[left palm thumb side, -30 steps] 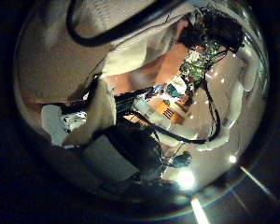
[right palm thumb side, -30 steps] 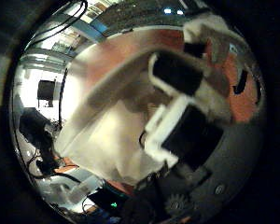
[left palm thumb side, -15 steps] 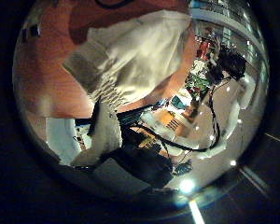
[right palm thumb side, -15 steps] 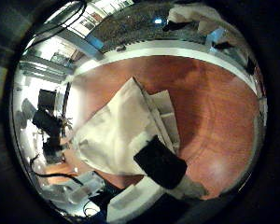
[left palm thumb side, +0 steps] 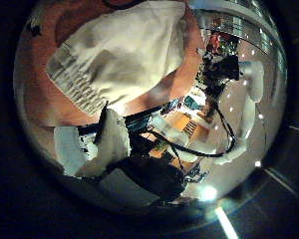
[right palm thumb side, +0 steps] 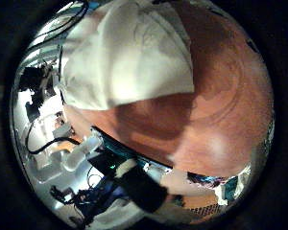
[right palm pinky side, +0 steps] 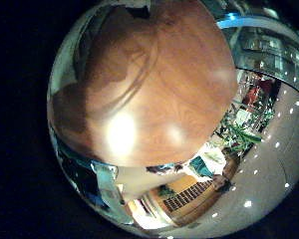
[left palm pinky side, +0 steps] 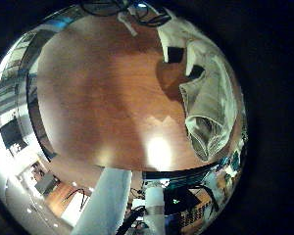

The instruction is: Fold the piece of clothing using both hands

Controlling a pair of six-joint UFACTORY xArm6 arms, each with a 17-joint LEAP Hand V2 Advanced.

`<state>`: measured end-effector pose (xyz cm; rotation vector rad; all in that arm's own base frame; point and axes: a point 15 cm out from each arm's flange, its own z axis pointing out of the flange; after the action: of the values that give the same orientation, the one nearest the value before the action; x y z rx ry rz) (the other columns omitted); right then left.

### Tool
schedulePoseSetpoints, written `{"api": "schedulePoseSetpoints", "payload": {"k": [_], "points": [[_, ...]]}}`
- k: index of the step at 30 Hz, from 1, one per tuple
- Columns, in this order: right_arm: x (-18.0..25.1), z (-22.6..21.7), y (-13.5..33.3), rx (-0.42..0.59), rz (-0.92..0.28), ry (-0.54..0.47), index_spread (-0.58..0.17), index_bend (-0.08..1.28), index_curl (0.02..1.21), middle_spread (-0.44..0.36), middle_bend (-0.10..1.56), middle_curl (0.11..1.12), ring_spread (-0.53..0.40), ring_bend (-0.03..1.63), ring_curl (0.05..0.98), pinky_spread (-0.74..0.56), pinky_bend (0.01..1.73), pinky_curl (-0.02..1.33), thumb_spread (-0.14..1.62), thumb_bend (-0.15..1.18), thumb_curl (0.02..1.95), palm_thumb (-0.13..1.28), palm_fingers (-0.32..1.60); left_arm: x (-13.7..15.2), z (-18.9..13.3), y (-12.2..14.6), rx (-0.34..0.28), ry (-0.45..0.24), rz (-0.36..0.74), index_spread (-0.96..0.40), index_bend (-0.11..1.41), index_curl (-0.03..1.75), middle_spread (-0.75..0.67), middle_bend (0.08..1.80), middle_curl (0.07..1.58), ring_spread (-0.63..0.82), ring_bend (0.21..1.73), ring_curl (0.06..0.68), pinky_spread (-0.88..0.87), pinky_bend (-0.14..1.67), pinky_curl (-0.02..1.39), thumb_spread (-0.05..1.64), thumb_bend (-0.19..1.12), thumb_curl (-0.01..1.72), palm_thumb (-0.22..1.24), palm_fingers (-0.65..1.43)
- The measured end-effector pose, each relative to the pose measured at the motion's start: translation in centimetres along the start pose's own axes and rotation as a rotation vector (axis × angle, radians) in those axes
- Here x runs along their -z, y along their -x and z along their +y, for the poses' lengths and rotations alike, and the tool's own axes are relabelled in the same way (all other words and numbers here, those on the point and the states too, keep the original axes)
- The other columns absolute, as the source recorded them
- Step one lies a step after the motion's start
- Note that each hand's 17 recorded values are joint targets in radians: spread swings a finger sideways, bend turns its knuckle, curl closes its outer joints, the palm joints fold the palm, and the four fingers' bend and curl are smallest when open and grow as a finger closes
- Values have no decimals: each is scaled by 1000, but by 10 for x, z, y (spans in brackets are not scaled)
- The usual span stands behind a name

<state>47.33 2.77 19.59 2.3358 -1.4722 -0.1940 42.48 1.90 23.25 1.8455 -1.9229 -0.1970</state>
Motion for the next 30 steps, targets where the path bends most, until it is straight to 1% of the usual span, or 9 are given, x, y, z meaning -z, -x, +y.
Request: {"api": "schedulePoseSetpoints", "payload": {"k": [3,5,9,15,17,19,21,27,30], "points": [[-13,-7,1,28,50,33,-414,133,329,-101,233,327,136,422,246,366,421,429,1039,-41,249,120,-61,-1,2,-6,-13,8,-2,41,173,460,301,180,390,316,737,291,323,351,574,1366,-3,408,499,32],[-12,-15,6,43,79,19,-414,129,309,-95,212,324,142,406,242,369,422,419,1009,-31,256,120,-57,2,4,-9,-26,4,-4,42,172,447,302,178,381,324,729,285,332,352,560,1373,-3,409,508,35],[-9,-26,9,58,99,-24,-413,127,277,-85,187,321,148,390,240,372,423,402,988,-18,272,165,-50,2,8,-16,-47,7,-6,42,174,427,302,178,365,333,718,275,347,352,532,1382,-4,408,517,44],[-7,-38,21,95,131,-44,-412,133,246,-84,181,311,143,399,246,368,443,387,992,-12,292,261,-32,-9,19,-14,-56,38,0,41,173,406,308,179,345,357,707,264,373,357,500,1386,-6,408,518,48],[-8,-42,25,122,173,-33,-406,140,243,-85,189,312,141,398,247,368,448,383,998,-14,297,290,-19,-12,23,-15,-63,42,3,41,175,401,309,181,341,365,699,261,376,356,489,1389,-5,409,521,48],[-16,-44,27,150,215,0,-401,143,241,-81,193,315,136,406,251,370,452,378,998,-21,296,302,2,-12,25,-17,-67,43,4,41,175,396,309,181,337,368,691,257,384,356,478,1391,-5,410,522,49],[-26,-46,28,161,230,32,-392,153,244,-78,196,317,126,415,253,372,450,372,999,-26,296,303,25,-13,26,-18,-66,43,3,41,174,392,310,180,333,370,686,255,388,357,469,1392,-6,411,522,53],[-30,-34,14,129,218,57,-385,146,246,-79,220,333,103,418,256,376,451,358,998,-31,286,267,71,-13,31,-18,-60,50,0,35,185,386,309,175,320,378,674,248,402,357,443,1405,1,422,549,65],[-42,-14,3,102,197,116,-381,148,247,-79,221,338,99,412,256,376,454,354,1001,-31,283,256,67,-9,39,-17,-57,58,-6,31,186,387,309,173,314,384,666,244,406,357,433,1408,-6,424,546,70]]}}
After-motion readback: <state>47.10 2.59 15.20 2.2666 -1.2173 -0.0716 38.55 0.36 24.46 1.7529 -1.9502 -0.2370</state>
